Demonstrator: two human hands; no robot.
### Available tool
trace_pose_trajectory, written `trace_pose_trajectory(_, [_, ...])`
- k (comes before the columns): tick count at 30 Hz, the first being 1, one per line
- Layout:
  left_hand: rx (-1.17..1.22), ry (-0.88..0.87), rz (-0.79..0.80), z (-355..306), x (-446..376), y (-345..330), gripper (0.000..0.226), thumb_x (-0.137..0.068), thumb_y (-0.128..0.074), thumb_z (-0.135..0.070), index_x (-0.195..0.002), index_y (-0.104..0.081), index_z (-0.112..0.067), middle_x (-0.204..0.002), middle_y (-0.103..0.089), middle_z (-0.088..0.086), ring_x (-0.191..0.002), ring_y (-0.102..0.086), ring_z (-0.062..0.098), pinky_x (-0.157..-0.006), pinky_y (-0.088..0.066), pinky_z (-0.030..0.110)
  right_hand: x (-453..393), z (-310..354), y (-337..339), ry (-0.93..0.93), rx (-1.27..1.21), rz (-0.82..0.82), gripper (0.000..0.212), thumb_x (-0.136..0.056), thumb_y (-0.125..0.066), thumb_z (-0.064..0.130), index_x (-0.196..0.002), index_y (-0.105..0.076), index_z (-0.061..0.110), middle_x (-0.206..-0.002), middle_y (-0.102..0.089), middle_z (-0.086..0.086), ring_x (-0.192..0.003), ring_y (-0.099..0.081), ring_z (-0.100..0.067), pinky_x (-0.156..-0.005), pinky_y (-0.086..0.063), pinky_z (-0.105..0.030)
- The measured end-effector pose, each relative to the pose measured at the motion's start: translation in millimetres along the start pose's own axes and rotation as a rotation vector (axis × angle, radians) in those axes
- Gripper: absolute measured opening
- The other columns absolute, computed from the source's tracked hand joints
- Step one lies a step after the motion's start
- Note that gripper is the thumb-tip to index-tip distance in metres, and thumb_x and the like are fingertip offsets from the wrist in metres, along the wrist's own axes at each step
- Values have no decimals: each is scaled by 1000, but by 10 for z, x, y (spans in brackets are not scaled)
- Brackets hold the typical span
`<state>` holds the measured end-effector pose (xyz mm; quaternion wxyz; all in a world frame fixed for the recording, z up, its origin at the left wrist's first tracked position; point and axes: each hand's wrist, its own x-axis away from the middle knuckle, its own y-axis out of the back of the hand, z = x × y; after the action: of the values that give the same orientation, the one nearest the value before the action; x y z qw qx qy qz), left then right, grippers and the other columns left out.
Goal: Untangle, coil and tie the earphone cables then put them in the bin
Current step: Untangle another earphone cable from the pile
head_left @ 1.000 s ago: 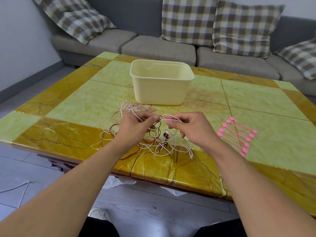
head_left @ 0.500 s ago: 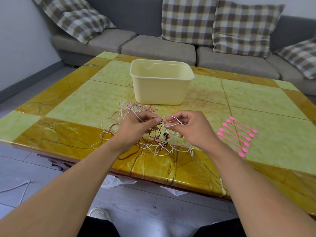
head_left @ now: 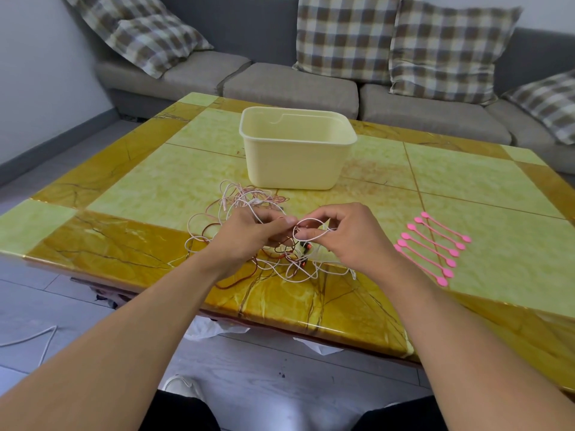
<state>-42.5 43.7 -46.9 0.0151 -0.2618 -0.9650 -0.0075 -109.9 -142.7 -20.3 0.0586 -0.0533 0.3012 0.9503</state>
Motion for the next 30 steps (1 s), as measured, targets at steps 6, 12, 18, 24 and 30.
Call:
trace_pose_trajectory(6, [-62, 8, 8, 17, 4, -28, 22, -96, -67, -21, -90, -71, -1, -77, -73, 9, -69, -69, 17, -63, -53, 21, -7, 13, -14, 38, 48, 65, 17, -74, -89, 30, -80, -73, 25, -67, -66, 22, -51, -43, -6, -54, -38, -24])
trace_pose_trajectory(12, [-50, -52, -69, 3, -12, -17, 36, -98, -65, -26, -90, -64, 9, -73, -58, 14, -62, -53, 16, -59, -46, 20, -18, 13, -78, 1, -55, 117, 21, -82, -85, 21, -85, -64, 22, -80, -74, 7, -56, -67, -19, -57, -55, -38])
trace_pose_trajectory(18, [-8, -71, -178, -4, -17, -1, 18, -89, -77, -29, -91, -82, -11, -78, -75, 7, -75, -69, 16, -84, -60, 41, 4, 135, -64, -215, -119, 70, 55, -65, -86, 56, -103, -59, 26, -86, -78, 9, -66, -74, -15, -72, -55, -35])
trace_pose_trajectory(24, [-10, -82, -195, -50, 19, -16, 13, -91, -74, -19, -99, -81, -13, -92, -79, 8, -90, -76, 24, -83, -59, 38, -9, 170, -124, -266, -206, -57, 27, -85, -76, 49, -94, -74, 24, -86, -78, 14, -61, -70, -14, -64, -52, -29])
trace_pose_trajectory(30, [-36, -99, -170, -74, 52, -35, 15, -90, -75, -25, -101, -82, -18, -97, -79, 1, -91, -73, 18, -87, -59, 39, -20, 126, -150, -243, -243, -149, 8, -89, -77, 33, -89, -81, 26, -86, -78, 5, -49, -54, -6, -49, -43, -17])
